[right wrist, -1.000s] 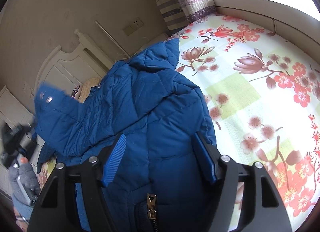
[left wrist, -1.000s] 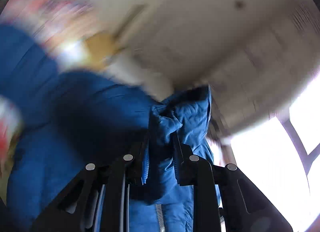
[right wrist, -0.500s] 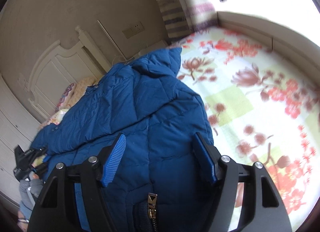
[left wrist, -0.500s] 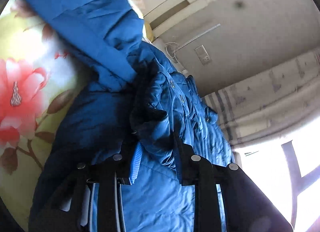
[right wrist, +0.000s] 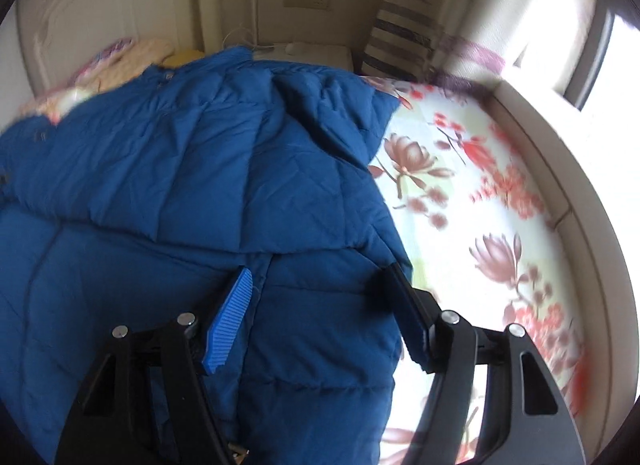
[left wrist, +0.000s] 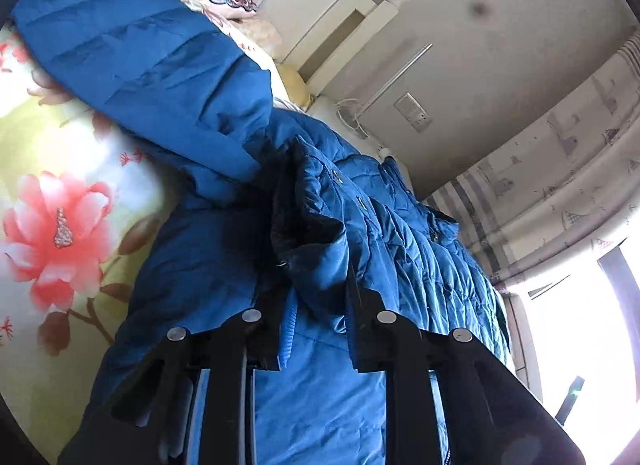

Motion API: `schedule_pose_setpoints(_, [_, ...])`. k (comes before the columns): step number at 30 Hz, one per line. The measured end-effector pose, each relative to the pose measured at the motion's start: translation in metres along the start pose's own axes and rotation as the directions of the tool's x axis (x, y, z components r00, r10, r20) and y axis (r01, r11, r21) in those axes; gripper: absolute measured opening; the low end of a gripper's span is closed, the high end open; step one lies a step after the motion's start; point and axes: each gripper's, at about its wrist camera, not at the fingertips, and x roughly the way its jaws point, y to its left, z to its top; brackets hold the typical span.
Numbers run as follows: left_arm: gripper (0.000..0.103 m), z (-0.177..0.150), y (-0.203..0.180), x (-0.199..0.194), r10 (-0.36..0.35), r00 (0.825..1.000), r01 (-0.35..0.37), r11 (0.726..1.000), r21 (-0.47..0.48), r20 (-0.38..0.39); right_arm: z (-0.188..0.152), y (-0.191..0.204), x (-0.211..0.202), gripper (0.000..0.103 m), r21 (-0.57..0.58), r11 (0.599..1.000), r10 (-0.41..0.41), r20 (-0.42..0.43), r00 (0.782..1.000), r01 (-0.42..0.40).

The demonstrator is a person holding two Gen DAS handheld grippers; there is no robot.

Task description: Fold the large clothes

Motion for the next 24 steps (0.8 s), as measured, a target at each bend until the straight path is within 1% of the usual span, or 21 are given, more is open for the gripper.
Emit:
schedule_pose_setpoints(1, [0.022, 0.0, -0.003, -0.004, 0.02, 0.999, -0.021, 1.0, 0.008, 0.028, 0.0, -0.005, -0.004, 0.064, 0.029, 1.0, 0.009, 0.016, 1.0, -0.009])
schedule_pose_setpoints(2, [0.023, -0.001, -0.006, -0.013, 0.038, 0.997, -0.04, 0.999, 0.021, 0.074, 0.0, -0.011, -0.013, 0.063, 0.077, 0.997, 0.004, 0.059, 0.998, -0.009])
schedule_pose_setpoints(3, [0.028, -0.001, -0.01, -0.02, 0.05, 0.992, -0.055, 0.998, 0.038, 0.117, 0.002, -0.014, -0.019, 0.059, 0.105, 0.994, -0.009, 0.09, 0.996, -0.001])
schedule_pose_setpoints(4, [0.038, -0.002, -0.017, -0.031, 0.071, 0.98, -0.085, 0.994, 0.065, 0.188, 0.006, -0.016, -0.026, 0.055, 0.124, 0.992, -0.018, 0.128, 0.992, 0.002])
schedule_pose_setpoints(5, [0.046, -0.003, -0.022, -0.04, 0.087, 0.965, -0.111, 0.99, 0.084, 0.246, 0.012, -0.015, -0.029, 0.053, 0.118, 0.993, -0.014, 0.154, 0.988, -0.004])
schedule_pose_setpoints(6, [0.066, -0.006, -0.03, -0.053, 0.084, 0.942, -0.127, 0.985, 0.113, 0.325, 0.021, -0.009, -0.03, 0.052, 0.094, 0.995, -0.009, 0.182, 0.983, -0.009])
schedule_pose_setpoints(7, [0.07, -0.009, -0.034, -0.061, 0.073, 0.927, -0.13, 0.983, 0.131, 0.367, 0.027, -0.003, -0.029, 0.052, 0.076, 0.997, 0.001, 0.19, 0.982, -0.015])
schedule_pose_setpoints(8, [0.076, -0.012, -0.039, -0.066, 0.061, 0.918, -0.131, 0.979, 0.154, 0.392, 0.038, 0.006, -0.025, 0.052, 0.047, 0.998, 0.021, 0.189, 0.982, -0.03])
schedule_pose_setpoints(9, [0.086, -0.015, -0.042, -0.067, 0.046, 0.918, -0.125, 0.976, 0.178, 0.395, 0.047, 0.016, -0.02, 0.052, 0.022, 0.999, 0.032, 0.187, 0.982, -0.037])
schedule_pose_setpoints(10, [0.086, -0.016, -0.045, -0.065, 0.034, 0.922, -0.121, 0.972, 0.202, 0.385, 0.054, 0.024, -0.015, 0.052, 0.005, 0.999, 0.037, 0.183, 0.982, -0.039])
schedule_pose_setpoints(12, [0.086, -0.017, -0.054, -0.052, 0.044, 0.944, -0.131, 0.96, 0.249, 0.327, 0.072, 0.046, 0.003, 0.052, -0.042, 0.997, 0.069, 0.152, 0.986, -0.063])
schedule_pose_setpoints(13, [0.086, -0.016, -0.058, -0.043, 0.056, 0.956, -0.137, 0.954, 0.268, 0.287, 0.077, 0.054, 0.012, 0.053, -0.063, 0.995, 0.081, 0.136, 0.987, -0.073])
schedule_pose_setpoints(14, [0.086, -0.016, -0.06, -0.03, 0.075, 0.971, -0.139, 0.949, 0.285, 0.226, 0.079, 0.062, 0.018, 0.053, -0.091, 0.993, 0.081, 0.123, 0.989, -0.07])
schedule_pose_setpoints(15, [0.086, -0.016, -0.059, -0.022, 0.091, 0.98, -0.14, 0.947, 0.289, 0.178, 0.082, 0.066, 0.029, 0.057, -0.121, 0.991, 0.062, 0.102, 0.993, -0.049])
schedule_pose_setpoints(16, [0.086, -0.016, -0.056, -0.013, 0.106, 0.986, -0.139, 0.949, 0.284, 0.128, 0.081, 0.066, 0.053, 0.063, -0.126, 0.992, 0.011, 0.002, 1.0, -0.011])
schedule_pose_setpoints(17, [0.086, -0.014, -0.052, -0.007, 0.109, 0.99, -0.13, 0.954, 0.27, 0.091, 0.08, 0.054, 0.067, 0.064, -0.067, 0.996, 0.054, -0.06, 0.997, -0.058])
schedule_pose_setpoints(18, [0.086, -0.013, -0.048, -0.003, 0.115, 0.991, -0.129, 0.957, 0.259, 0.07, 0.081, 0.039, 0.068, 0.063, 0.019, 0.991, 0.132, -0.054, 0.99, -0.131])
schedule_pose_setpoints(20, [0.086, -0.012, -0.044, 0.001, 0.123, 0.991, -0.132, 0.961, 0.244, 0.053, 0.084, 0.024, 0.06, 0.062, 0.093, 0.978, 0.192, -0.039, 0.981, -0.187])
schedule_pose_setpoints(21, [0.086, -0.014, -0.043, 0.003, 0.129, 0.99, -0.137, 0.959, 0.246, 0.05, 0.087, 0.019, 0.054, 0.062, 0.111, 0.972, 0.213, -0.016, 0.977, -0.21])
schedule_pose_setpoints(22, [0.086, -0.014, -0.044, 0.005, 0.138, 0.989, -0.146, 0.956, 0.253, 0.05, 0.093, 0.014, 0.046, 0.062, 0.119, 0.965, 0.232, 0.031, 0.972, -0.234])
schedule_pose_setpoints(24, [0.086, -0.017, -0.049, 0.008, 0.163, 0.985, -0.17, 0.946, 0.277, 0.05, 0.106, 0.011, 0.039, 0.062, 0.124, 0.966, 0.217, 0.088, 0.972, -0.227])
